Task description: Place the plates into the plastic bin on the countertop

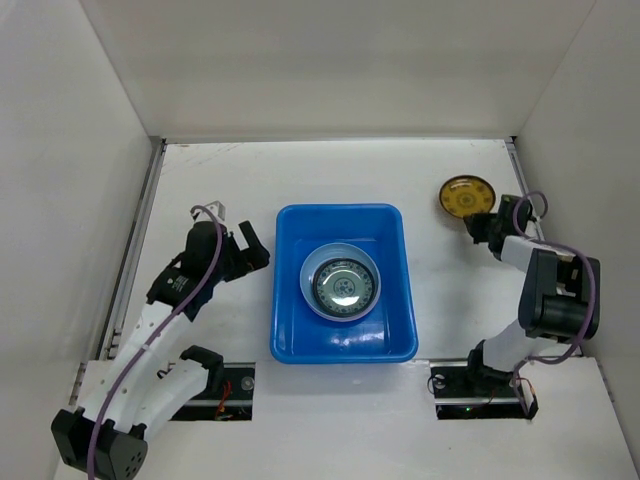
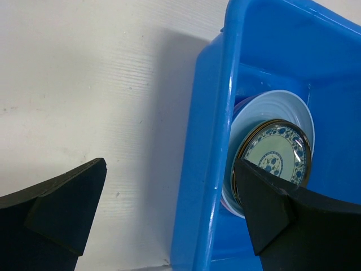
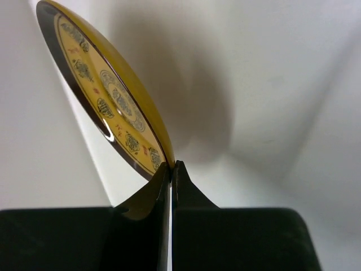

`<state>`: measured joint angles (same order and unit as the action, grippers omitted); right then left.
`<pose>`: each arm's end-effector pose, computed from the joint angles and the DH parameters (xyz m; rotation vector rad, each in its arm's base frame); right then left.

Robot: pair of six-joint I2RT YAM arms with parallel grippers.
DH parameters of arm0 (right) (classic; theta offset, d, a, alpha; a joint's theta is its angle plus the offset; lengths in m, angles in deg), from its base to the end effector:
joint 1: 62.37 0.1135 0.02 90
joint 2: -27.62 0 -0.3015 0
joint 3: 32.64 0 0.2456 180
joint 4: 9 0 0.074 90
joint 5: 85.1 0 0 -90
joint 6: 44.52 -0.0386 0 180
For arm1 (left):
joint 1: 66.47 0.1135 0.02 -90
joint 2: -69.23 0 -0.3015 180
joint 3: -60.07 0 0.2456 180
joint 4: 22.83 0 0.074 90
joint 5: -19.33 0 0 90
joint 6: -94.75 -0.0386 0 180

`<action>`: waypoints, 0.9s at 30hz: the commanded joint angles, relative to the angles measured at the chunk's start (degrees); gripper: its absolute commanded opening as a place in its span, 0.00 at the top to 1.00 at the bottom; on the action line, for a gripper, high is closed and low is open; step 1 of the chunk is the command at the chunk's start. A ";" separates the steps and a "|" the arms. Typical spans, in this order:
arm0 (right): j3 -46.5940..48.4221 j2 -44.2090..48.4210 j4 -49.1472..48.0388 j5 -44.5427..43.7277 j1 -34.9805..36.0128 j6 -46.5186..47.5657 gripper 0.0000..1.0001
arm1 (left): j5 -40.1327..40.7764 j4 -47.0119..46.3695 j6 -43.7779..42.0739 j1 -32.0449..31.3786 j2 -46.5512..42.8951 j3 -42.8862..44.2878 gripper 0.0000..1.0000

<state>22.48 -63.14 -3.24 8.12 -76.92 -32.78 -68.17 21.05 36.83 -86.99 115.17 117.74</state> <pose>0.2987 -0.0753 0.1974 1.7000 1.6602 0.6229 0.1374 -0.0496 0.3202 -0.2447 2.1578 -0.4892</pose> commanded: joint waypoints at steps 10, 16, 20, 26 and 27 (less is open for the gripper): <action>20.98 9.80 8.45 6.70 16.42 11.45 1.00 | 0.13 3.57 -0.35 1.40 -3.39 2.70 0.00; 22.40 18.94 23.47 11.19 27.75 20.24 1.00 | 0.66 4.89 -0.52 1.93 -4.53 3.32 0.00; 16.70 26.06 31.75 9.18 37.15 23.06 1.00 | 1.10 5.07 0.00 1.93 -5.06 2.97 0.00; 8.08 33.10 35.27 7.68 46.48 22.27 1.00 | 1.54 5.51 0.62 2.01 -5.15 2.79 0.00; 7.46 33.45 35.89 7.59 47.62 22.27 1.00 | 1.54 5.51 0.62 2.01 -5.15 2.79 0.00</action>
<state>31.33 -31.47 29.48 16.93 -31.63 -11.40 -67.38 25.92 36.85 -85.35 110.73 118.63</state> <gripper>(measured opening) 0.029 0.997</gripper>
